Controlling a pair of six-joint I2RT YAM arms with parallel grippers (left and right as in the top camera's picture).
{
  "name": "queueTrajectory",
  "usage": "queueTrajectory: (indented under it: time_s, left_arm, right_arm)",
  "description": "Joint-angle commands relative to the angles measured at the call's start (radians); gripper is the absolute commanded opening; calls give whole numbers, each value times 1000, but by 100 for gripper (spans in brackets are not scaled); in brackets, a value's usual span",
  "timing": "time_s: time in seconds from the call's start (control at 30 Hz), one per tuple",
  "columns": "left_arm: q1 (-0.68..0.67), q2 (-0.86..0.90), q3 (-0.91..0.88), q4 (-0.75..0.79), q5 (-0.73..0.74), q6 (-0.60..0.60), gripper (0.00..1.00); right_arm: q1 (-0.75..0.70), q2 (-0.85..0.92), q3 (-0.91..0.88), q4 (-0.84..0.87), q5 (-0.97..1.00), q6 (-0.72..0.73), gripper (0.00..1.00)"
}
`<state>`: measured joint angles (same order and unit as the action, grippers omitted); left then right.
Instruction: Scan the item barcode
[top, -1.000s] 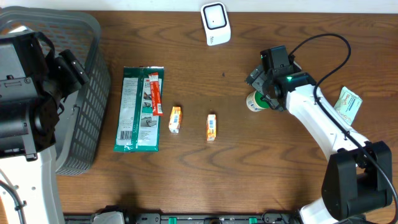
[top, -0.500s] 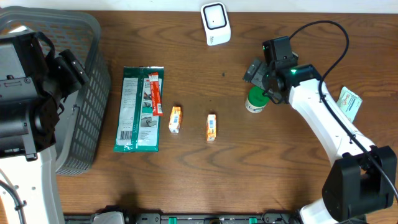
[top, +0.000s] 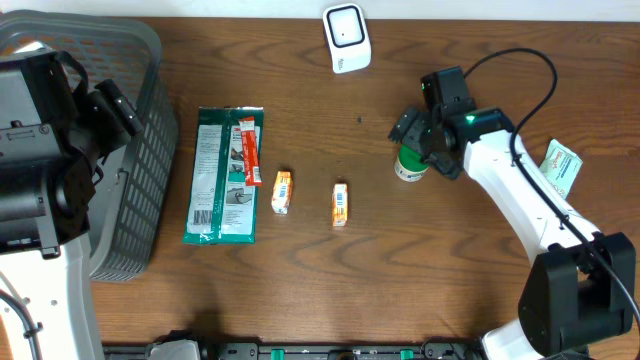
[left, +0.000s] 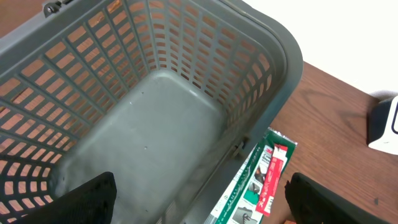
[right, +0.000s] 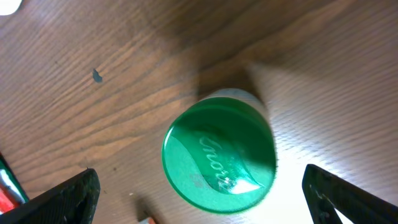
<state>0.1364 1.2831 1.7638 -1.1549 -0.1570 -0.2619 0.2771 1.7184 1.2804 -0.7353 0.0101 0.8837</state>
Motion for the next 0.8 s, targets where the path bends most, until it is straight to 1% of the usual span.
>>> queueTrajectory:
  time_s: [0.0, 0.13, 0.47, 0.63, 0.77]
  left_arm:
    - [5, 3, 6, -1, -9, -2, 88]
    - [5, 3, 6, -1, -9, -2, 88]
    - [5, 3, 6, -1, -9, -2, 88]
    - [5, 3, 6, -1, -9, -2, 88]
    - [5, 3, 6, -1, -9, -2, 88]
  right_arm:
    - [4, -14, -46, 26, -38, 83, 99]
    - [-7, -14, -90, 74, -38, 153, 99]
    - [-41, -14, -210, 233, -37, 264, 99]
    - [-47, -14, -213, 292, -37, 272, 99]
    - [-45, -9, -213, 292, -37, 272, 93]
